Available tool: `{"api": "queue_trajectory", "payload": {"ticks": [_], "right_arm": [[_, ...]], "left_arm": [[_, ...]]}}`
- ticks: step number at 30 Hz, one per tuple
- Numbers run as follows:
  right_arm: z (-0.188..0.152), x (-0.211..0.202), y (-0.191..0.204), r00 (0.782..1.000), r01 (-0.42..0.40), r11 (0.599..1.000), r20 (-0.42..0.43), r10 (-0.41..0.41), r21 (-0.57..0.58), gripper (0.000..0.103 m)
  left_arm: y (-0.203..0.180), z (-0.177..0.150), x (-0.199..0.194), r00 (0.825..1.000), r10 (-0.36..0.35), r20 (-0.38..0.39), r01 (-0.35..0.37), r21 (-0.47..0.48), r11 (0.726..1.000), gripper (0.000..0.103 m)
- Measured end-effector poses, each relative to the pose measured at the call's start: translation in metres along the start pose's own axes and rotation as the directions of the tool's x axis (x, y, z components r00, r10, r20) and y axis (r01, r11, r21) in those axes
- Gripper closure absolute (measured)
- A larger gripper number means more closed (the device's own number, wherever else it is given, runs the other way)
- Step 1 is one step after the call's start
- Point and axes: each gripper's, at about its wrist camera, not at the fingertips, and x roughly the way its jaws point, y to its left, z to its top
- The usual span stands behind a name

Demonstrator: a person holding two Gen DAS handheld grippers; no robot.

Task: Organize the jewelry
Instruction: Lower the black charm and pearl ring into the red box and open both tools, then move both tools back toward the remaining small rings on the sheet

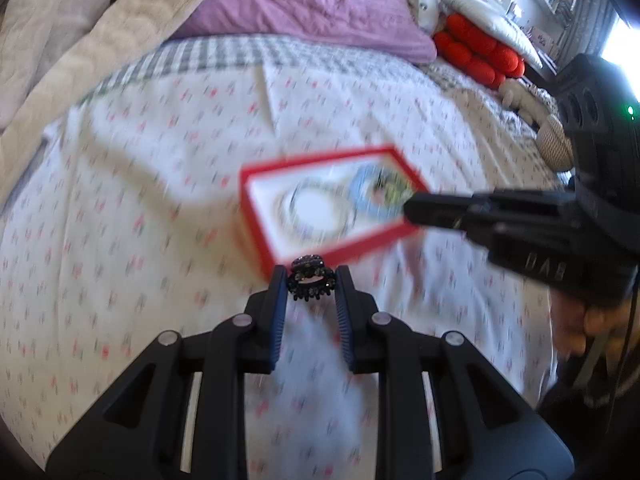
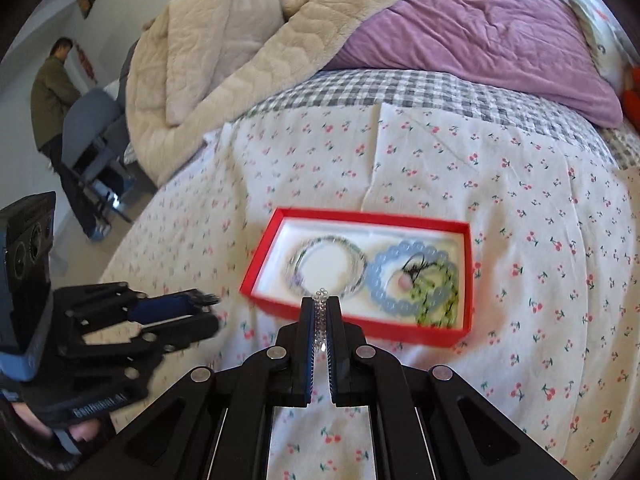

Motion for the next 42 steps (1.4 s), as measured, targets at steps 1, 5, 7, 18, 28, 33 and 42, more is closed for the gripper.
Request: {"api": "queue_trajectory", "payload": {"ticks": [1, 5, 7, 18, 28, 33, 42], "right_arm": [[0.004, 0.001, -0.004, 1.0, -0.006, 1.0, 0.005, 0.006, 0.02, 0.098], [0.015, 0.007, -0.024, 0.998, -0.06, 0.99, 0.017, 0.058, 0.128, 0.098], [0.017, 0.012, -0.03, 0.998, -0.062, 0.986, 0.012, 0.061, 0.153, 0.098], [0.018, 0.023, -0.052, 0.998, -0.061, 0.974, -0.01, 0.065, 0.217, 0.087], [0.017, 0.018, -0.054, 1.0, -0.016, 0.978, -0.021, 0.021, 0.207, 0.08], [0.016, 0.013, -0.053, 1.0, -0.008, 0.978, 0.006, 0.007, 0.208, 0.045], [0.009, -0.007, -0.041, 1.0, -0.003, 0.989, 0.015, 0.001, 0.145, 0.029]], "left_arm": [[-0.004, 0.009, 0.007, 1.0, 0.001, 0.016, -0.001, 0.007, 1.0, 0.077], [-0.007, 0.024, 0.031, 1.0, -0.022, 0.016, 0.022, -0.018, 1.0, 0.077], [-0.009, 0.028, 0.047, 1.0, -0.026, 0.004, 0.026, -0.02, 0.999, 0.077], [-0.005, 0.028, 0.067, 1.0, 0.019, -0.018, -0.02, -0.03, 0.999, 0.053], [-0.004, 0.023, 0.043, 1.0, 0.023, -0.005, -0.023, -0.039, 0.999, 0.032], [-0.004, 0.017, 0.034, 0.998, 0.054, -0.006, -0.055, -0.035, 0.998, 0.025], [0.002, 0.001, 0.024, 0.991, 0.12, -0.056, -0.122, -0.037, 0.992, 0.012]]}}
